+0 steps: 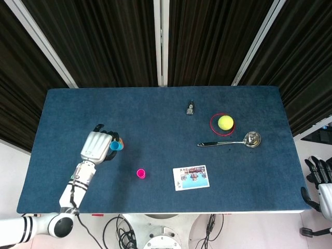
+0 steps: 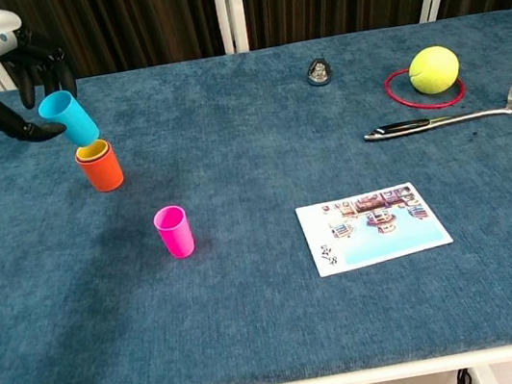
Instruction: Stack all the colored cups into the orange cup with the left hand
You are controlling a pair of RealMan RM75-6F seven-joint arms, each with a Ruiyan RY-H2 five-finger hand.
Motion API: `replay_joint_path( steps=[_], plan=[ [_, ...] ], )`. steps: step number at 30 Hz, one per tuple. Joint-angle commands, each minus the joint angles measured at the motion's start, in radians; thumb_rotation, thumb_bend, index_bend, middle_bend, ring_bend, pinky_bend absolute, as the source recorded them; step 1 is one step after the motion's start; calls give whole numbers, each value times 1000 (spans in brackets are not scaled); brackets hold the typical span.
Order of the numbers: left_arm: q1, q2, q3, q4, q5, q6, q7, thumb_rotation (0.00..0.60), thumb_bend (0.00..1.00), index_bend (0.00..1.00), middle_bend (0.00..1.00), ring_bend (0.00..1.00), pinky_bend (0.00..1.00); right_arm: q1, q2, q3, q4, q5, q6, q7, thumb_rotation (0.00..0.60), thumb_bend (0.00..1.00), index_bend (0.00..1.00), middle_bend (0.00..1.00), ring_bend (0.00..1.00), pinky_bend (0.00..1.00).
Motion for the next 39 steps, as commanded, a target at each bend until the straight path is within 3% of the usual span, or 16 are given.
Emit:
replay_joint_path(
  steps=[1, 25, 27, 33, 39],
  plan=[
    [-27, -25, -26, 58, -59, -32, 3, 600, 309, 483, 472, 472, 188, -2, 2, 0, -1, 0, 4, 3, 600, 372, 0, 0, 0, 0],
    [-79, -96, -15, 228, -154, -113, -12, 600, 309, 461, 459, 459, 204, -7, -2, 2, 21, 14, 1, 21, 600, 372, 0, 0, 0, 0],
    [-80, -95, -13, 230, -159, -119, -16, 600, 309, 435, 446, 447, 204, -7, -2, 3, 23, 17, 0, 24, 600, 371, 0, 0, 0, 0],
    [-77, -89, -7, 220, -135, -116, -35, 600, 283, 212, 277, 303, 168, -6, -3, 4, 24, 15, 0, 25, 600, 371, 0, 0, 0, 0],
    [-72, -68, -1, 139, -52, -85, -47, 600, 281, 194, 256, 284, 164, -7, -3, 5, 23, 17, 3, 26, 600, 371, 0, 0, 0, 0]
  ],
)
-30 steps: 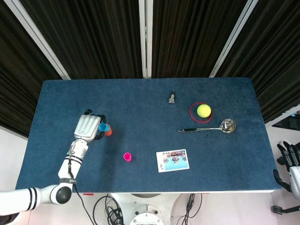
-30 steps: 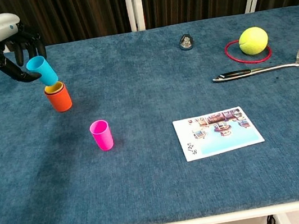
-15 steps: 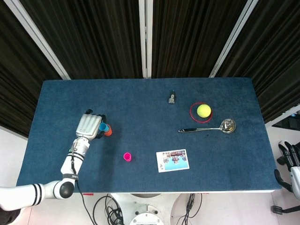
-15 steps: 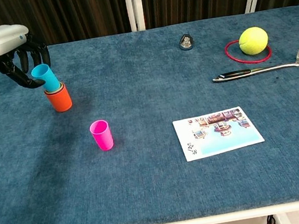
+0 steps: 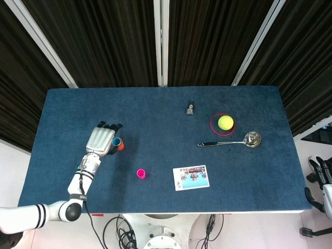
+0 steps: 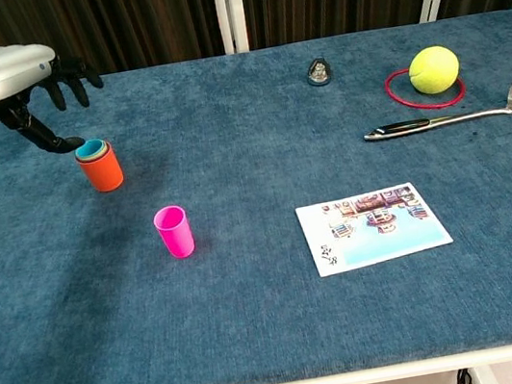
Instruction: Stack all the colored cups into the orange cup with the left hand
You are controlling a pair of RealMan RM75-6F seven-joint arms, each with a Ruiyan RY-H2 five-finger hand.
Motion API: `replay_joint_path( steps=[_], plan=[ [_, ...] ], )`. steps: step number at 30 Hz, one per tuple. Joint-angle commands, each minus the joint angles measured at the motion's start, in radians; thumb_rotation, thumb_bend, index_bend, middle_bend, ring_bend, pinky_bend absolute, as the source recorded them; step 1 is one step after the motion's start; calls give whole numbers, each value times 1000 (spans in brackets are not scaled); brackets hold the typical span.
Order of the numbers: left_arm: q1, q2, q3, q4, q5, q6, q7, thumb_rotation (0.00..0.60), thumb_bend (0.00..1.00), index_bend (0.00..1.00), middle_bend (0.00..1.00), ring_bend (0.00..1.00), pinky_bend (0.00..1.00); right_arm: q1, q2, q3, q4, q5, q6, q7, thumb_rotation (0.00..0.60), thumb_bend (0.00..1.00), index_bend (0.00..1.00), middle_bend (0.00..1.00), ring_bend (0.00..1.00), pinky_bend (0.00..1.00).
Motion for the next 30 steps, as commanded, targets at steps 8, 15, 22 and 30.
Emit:
replay_joint_path(
  steps=[8, 15, 22, 30],
  plan=[
    [-4, 65, 100, -277, 144, 21, 118, 600, 233, 212, 266, 285, 193, 0, 2, 3, -4, -1, 4, 5, 600, 371, 0, 0, 0, 0],
    [4, 39, 171, -334, 155, 38, 203, 600, 222, 212, 266, 285, 193, -4, 4, 2, 2, -2, 10, 16, 600, 373, 0, 0, 0, 0],
    [10, -20, 194, -288, 148, 34, 213, 600, 221, 212, 264, 284, 194, -5, 1, -1, 8, -4, 9, 21, 600, 374, 0, 0, 0, 0],
    [15, -84, 196, -218, 158, 28, 200, 600, 222, 220, 263, 284, 201, -2, 0, 0, 10, 1, 0, 20, 600, 374, 0, 0, 0, 0]
  ],
)
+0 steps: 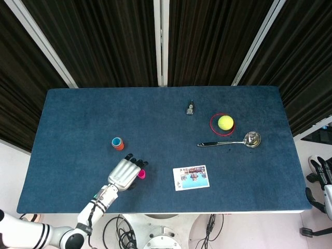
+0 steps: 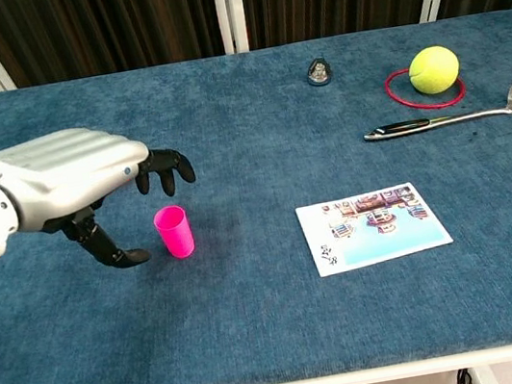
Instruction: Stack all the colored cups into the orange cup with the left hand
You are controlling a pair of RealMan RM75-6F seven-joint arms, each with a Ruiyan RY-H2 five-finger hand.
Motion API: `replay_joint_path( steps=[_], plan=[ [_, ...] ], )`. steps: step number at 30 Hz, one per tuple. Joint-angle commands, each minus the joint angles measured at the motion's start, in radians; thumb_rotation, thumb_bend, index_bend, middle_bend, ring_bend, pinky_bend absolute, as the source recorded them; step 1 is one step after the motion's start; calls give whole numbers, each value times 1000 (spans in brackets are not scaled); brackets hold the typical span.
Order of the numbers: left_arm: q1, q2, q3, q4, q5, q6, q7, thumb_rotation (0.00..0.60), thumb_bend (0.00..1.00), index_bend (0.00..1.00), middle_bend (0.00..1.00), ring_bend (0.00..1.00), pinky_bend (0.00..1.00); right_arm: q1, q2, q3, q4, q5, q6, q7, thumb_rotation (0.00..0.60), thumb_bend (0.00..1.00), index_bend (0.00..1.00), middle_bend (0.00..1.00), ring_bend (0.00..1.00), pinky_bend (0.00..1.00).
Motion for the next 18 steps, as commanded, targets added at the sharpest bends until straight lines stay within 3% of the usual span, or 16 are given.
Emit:
replay_joint_path(
  steps=[1, 18],
  plan=[
    [1, -17, 4, 21, 9, -4, -3, 600, 222, 226, 264, 284, 204, 2, -1, 0, 2, 3, -6, 1, 600, 374, 0, 0, 0, 0],
    [-1, -108, -25, 175, 56, -42, -64, 600, 254, 407, 390, 439, 323, 0, -3, 1, 27, 17, -16, 28, 600, 373, 0, 0, 0, 0]
  ],
)
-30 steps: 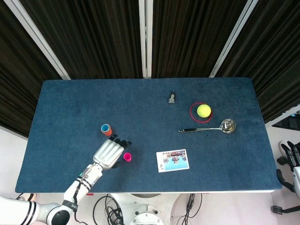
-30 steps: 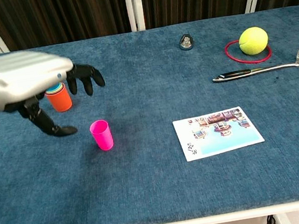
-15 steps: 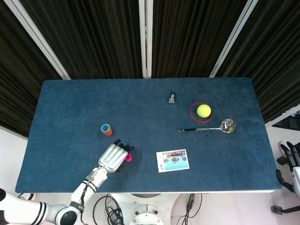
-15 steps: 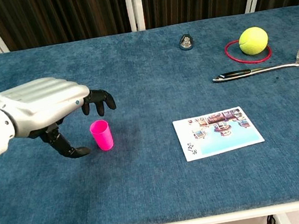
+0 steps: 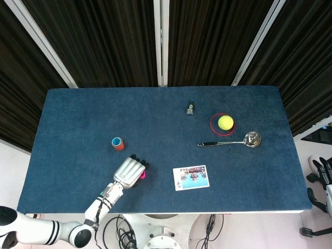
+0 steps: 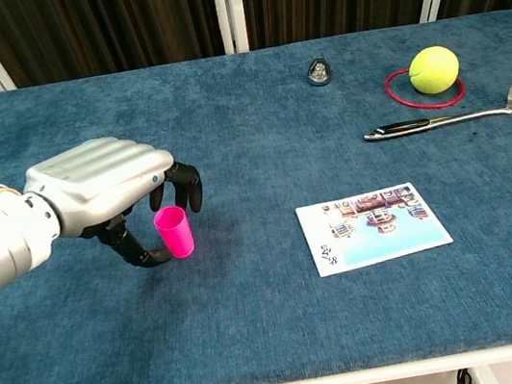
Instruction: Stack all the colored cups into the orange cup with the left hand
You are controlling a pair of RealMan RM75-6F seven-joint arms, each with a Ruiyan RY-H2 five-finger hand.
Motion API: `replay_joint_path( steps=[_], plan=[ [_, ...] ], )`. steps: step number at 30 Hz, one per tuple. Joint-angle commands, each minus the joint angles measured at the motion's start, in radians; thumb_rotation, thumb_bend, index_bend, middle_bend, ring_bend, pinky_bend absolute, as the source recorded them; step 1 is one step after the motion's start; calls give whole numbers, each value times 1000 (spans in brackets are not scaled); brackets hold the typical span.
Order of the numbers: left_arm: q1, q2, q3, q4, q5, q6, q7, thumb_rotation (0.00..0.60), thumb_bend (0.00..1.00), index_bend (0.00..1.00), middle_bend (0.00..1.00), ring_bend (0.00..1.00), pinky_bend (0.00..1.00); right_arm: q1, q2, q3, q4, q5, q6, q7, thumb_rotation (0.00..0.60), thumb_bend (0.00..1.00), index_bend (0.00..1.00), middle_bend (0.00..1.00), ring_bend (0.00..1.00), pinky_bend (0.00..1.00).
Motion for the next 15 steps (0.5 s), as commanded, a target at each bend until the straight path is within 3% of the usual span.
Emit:
replay_joint_path(
  steps=[1, 15],
  plan=[
    [-2, -8, -7, 14, -1, -8, -3, 600, 260, 415, 398, 447, 334, 0, -1, 0, 3, 1, -2, 4, 600, 373, 0, 0, 0, 0],
    [5, -4, -11, 19, 30, -9, -13, 600, 302, 476, 453, 521, 407, 0, -3, 0, 9, 2, -4, 8, 600, 373, 0, 0, 0, 0]
  ],
)
